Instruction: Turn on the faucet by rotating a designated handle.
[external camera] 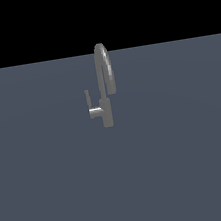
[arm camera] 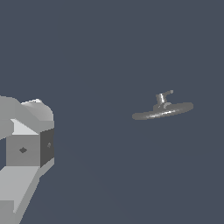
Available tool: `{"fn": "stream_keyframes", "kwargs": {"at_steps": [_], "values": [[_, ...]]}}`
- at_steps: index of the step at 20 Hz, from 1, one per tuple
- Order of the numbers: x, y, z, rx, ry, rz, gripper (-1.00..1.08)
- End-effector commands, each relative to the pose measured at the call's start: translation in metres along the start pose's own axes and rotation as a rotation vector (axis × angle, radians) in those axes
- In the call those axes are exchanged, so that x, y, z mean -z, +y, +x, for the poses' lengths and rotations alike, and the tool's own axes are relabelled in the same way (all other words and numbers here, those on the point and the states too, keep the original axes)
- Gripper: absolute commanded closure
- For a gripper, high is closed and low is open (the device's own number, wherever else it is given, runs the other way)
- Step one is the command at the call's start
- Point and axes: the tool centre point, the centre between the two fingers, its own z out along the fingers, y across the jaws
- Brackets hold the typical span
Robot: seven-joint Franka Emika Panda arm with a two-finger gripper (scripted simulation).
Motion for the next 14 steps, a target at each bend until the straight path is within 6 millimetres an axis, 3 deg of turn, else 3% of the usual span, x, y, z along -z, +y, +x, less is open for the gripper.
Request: {"fn": "stream_keyframes", "kwargs": {"at_steps": [1,14], "values": [[0.0,0.0,0.0,0.0,0.0,0.0,1.08],[-0.0063,-0.0068,0.0011,0.041,-0.037,0.02,1.08]]}}
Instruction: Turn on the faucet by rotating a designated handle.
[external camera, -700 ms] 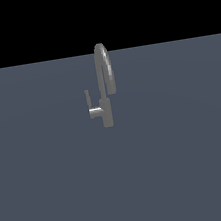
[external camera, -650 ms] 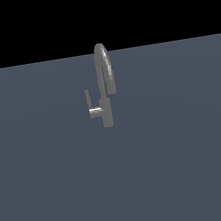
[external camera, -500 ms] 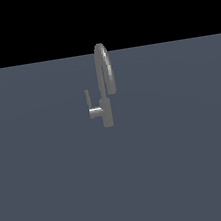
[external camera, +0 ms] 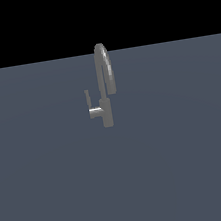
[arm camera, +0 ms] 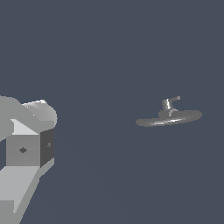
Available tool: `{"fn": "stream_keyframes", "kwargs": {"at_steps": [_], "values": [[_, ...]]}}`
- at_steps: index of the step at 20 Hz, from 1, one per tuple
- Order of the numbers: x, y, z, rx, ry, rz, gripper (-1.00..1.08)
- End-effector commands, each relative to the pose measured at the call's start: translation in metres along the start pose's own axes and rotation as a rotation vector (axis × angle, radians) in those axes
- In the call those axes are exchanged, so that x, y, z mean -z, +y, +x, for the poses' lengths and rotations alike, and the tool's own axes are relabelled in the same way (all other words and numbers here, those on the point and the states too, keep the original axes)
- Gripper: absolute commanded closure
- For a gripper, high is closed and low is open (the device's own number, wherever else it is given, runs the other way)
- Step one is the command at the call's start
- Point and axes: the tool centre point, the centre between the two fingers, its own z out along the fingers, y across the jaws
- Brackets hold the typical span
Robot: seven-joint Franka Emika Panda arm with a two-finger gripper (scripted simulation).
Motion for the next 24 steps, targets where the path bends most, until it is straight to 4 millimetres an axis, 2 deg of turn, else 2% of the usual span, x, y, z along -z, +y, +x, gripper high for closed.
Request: {"fn": "stream_keyframes", "kwargs": {"at_steps": [1,7,13,18,24], "values": [[0.002,-0.001,0.0,-0.006,0.007,-0.001,1.08],[0.016,-0.008,0.001,-0.054,0.058,-0.008,1.08],[0.042,-0.025,0.001,-0.145,0.154,-0.023,1.08],[0.069,-0.048,0.002,-0.251,0.265,-0.043,1.08],[0.095,-0.085,0.008,-0.388,0.406,-0.075,1.08]]}}
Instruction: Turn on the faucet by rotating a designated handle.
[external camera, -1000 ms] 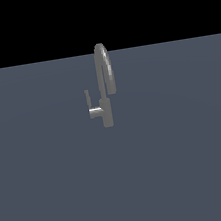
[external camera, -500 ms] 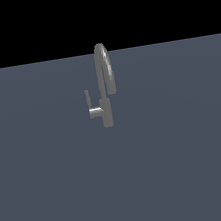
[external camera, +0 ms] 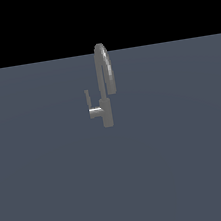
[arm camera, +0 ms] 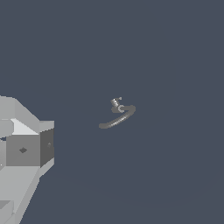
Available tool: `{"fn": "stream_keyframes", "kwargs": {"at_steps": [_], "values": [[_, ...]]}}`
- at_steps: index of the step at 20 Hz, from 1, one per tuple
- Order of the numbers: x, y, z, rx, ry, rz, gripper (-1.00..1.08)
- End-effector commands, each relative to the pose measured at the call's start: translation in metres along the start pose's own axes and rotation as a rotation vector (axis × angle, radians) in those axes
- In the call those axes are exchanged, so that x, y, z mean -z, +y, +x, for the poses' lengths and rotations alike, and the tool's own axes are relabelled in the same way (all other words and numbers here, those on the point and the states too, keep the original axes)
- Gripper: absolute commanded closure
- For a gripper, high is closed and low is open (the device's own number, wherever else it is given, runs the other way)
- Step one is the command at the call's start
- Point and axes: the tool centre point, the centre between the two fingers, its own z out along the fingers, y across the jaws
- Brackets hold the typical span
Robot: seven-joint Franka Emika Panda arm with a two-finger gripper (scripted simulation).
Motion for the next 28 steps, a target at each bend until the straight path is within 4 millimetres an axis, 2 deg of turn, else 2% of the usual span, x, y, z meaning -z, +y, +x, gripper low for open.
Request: {"fn": "stream_keyframes", "kwargs": {"at_steps": [1,8,15,21,28], "values": [[0.009,-0.017,0.001,-0.056,0.057,-0.013,1.08],[0.017,-0.069,0.004,-0.195,0.201,-0.058,1.08],[-0.003,-0.124,0.013,-0.32,0.319,-0.111,1.08],[-0.045,-0.166,0.027,-0.418,0.398,-0.163,1.08],[-0.123,-0.199,0.051,-0.53,0.462,-0.232,1.08]]}}
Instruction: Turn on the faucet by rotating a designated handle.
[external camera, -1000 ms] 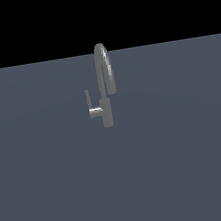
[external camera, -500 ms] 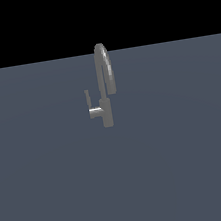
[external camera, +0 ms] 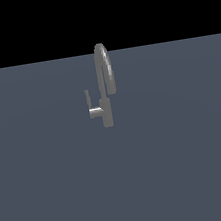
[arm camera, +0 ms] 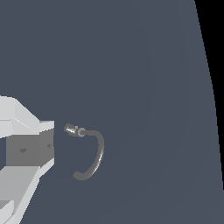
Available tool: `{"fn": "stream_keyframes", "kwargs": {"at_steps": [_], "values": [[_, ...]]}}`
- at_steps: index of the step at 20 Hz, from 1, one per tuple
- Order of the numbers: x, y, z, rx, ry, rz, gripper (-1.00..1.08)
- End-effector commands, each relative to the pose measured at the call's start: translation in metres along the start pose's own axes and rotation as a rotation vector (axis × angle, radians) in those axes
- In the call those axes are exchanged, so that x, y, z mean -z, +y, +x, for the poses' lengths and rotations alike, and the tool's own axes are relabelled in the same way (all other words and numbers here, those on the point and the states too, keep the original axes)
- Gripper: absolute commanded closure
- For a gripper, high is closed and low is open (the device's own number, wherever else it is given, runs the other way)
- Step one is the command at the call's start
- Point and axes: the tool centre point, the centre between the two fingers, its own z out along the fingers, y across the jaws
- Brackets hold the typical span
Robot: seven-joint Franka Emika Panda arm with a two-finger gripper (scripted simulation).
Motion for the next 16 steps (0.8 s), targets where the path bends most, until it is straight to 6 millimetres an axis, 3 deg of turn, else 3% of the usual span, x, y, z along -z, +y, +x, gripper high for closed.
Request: {"fn": "stream_keyframes", "kwargs": {"at_steps": [1,9,16], "values": [[-0.029,-0.015,-0.011,-0.038,0.02,-0.029,1.08],[-0.149,-0.043,-0.044,-0.156,0.064,-0.139,1.08],[-0.27,-0.035,-0.068,-0.266,0.077,-0.25,1.08]]}}
